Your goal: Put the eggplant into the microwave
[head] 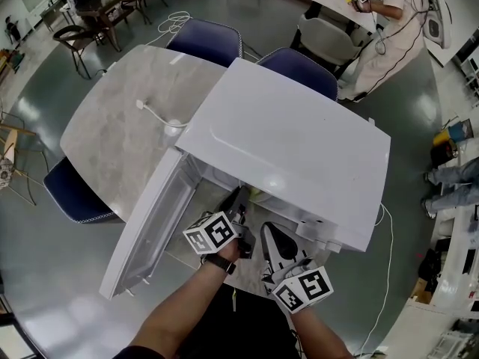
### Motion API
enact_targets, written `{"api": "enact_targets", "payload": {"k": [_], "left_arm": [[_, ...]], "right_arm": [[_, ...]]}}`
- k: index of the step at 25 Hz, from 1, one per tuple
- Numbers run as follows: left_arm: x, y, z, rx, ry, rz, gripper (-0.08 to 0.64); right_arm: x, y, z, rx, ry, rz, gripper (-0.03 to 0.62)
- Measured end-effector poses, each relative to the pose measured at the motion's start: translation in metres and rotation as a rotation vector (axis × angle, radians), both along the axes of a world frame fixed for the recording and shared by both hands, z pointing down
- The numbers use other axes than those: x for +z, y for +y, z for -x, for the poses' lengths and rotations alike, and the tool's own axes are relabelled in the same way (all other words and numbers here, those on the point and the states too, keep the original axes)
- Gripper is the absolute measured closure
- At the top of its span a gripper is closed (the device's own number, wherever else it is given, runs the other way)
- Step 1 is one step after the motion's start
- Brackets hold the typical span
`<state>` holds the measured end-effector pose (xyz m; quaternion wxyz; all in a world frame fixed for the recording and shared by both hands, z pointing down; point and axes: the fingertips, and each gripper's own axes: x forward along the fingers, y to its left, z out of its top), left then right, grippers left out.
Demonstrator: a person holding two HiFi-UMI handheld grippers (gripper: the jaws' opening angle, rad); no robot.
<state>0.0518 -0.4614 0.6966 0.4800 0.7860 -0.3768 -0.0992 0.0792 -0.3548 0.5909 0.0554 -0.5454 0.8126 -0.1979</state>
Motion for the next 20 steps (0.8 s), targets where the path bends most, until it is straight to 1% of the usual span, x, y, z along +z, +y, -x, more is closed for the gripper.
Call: {"api": "enact_targets", "payload": {"k": [5,8,11,16,17,20], "left_arm": [[-0.009,-0.007,-0.006,0.037,-0.149,-0.148,0.549],[-0.010,-0.013,-0.008,0.042,-0.204,-0.199,0.549],[-0.009,-0.018,-0.008,0.035,-0.224,-0.223,0.548],[-0.011,-0.021,-0.007,0.032,-0.214,-0.278,0.544],[-0.012,-0.020,-0.007,0.036,-0.219,-0.297,0.504],[-0.015,-0.018,-0.007,0.041,-0.240,-0.344,0.497]], "right_arm": [[0.004,0.000,0.001,-0.012,0.003,0.009,0.591],[0.005,0.000,-0.001,-0.015,0.003,0.013,0.591],[0.006,-0.002,-0.003,-0.018,0.003,0.015,0.591],[0.011,-0.005,-0.002,-0.029,0.005,0.022,0.591],[0.012,-0.005,-0.001,-0.034,0.006,0.022,0.591],[0.014,-0.007,0.001,-0.043,0.010,0.023,0.591]]}}
